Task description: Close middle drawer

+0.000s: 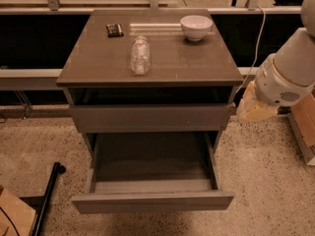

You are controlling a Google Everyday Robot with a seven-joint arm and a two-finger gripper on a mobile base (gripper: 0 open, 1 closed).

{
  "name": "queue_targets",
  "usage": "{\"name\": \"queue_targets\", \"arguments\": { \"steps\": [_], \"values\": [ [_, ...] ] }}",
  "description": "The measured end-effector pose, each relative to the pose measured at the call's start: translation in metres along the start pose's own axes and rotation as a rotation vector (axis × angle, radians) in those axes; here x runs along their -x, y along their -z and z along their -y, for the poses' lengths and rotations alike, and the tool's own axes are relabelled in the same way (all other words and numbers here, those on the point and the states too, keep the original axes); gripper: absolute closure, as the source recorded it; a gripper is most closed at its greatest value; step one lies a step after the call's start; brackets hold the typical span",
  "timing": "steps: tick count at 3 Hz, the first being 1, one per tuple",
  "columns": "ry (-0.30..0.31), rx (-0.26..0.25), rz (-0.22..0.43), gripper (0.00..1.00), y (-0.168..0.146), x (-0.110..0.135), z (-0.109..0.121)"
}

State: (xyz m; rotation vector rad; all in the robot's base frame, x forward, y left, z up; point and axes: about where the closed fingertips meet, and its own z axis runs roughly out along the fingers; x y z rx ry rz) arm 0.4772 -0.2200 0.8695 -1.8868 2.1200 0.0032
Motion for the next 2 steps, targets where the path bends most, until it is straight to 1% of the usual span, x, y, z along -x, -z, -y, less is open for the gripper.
{"name": "queue_targets", "arguments": {
  "steps": [1,2],
  "values": [
    [-0.025,0.043,-0.019,1.00,-0.027,-0.007,-0.006],
    [-0.076,0.100,0.019,1.00,-0.088,-0.027,-0.010]
  ]
}}
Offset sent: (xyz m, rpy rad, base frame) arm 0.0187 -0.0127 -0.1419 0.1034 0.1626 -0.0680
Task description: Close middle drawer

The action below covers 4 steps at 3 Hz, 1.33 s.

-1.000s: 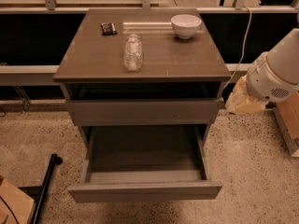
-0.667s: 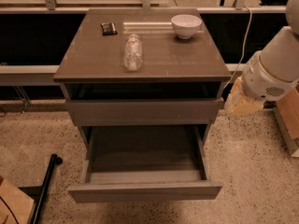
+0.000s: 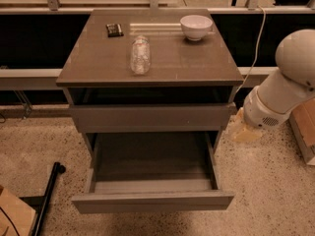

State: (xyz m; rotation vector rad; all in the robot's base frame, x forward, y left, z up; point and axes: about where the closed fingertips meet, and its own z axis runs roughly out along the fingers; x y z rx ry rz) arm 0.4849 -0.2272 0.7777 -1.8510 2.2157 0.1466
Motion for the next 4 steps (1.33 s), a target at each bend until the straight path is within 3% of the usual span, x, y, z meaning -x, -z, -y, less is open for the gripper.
{"name": "queue_targets", "arguments": {
  "steps": [1,2,4],
  "values": [
    [-0.017,0.022,-0.034,1.00,-0.044,-0.023,-0.007],
    [0.023,0.001,-0.088,1.00,-0.038,-0.014,-0.005],
    [-0.020,0.117,0.025,1.00,-0.128,-0.031,-0.037]
  ]
}}
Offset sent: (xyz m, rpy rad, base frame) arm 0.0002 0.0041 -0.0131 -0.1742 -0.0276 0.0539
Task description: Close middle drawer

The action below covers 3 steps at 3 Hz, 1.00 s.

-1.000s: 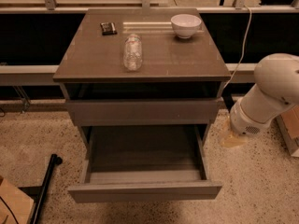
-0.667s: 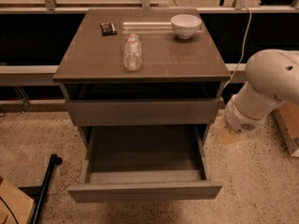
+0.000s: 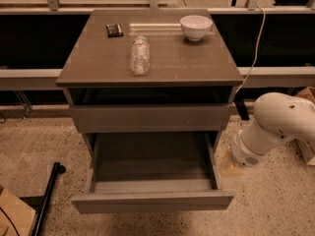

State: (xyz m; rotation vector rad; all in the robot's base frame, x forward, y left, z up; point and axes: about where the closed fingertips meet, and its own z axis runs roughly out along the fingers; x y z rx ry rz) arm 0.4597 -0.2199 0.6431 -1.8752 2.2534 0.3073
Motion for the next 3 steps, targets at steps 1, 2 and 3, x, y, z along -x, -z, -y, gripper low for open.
{"name": "queue_targets", "arguments": {
  "steps": [1,2,3],
  "values": [
    [-0.003,0.009,0.003,1.00,-0.005,-0.001,0.000],
    [0.016,-0.004,-0.055,1.00,-0.003,-0.001,0.000],
    [0.008,-0.020,-0.017,1.00,-0.016,-0.012,0.008]
  ]
}}
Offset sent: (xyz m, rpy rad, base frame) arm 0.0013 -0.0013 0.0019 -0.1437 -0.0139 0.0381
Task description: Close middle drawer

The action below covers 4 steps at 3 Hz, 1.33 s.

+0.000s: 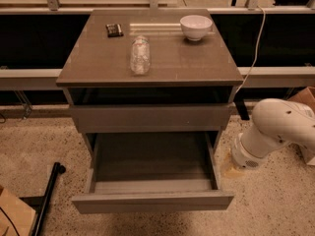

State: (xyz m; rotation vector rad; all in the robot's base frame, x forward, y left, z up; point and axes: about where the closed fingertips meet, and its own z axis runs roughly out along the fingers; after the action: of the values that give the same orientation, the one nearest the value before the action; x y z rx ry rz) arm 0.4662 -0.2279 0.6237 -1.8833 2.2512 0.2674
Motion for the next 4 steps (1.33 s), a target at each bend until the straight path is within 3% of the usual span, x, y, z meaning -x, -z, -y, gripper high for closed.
{"name": "queue_targets", "arguments": {
  "steps": [1,2,4],
  "values": [
    [-0.048,0.047,0.128,1.00,-0.048,-0.019,0.017],
    [-0.039,0.055,0.101,1.00,-0.050,-0.017,0.011],
    [-0.096,0.146,-0.021,1.00,-0.099,-0.042,-0.024]
  ]
}}
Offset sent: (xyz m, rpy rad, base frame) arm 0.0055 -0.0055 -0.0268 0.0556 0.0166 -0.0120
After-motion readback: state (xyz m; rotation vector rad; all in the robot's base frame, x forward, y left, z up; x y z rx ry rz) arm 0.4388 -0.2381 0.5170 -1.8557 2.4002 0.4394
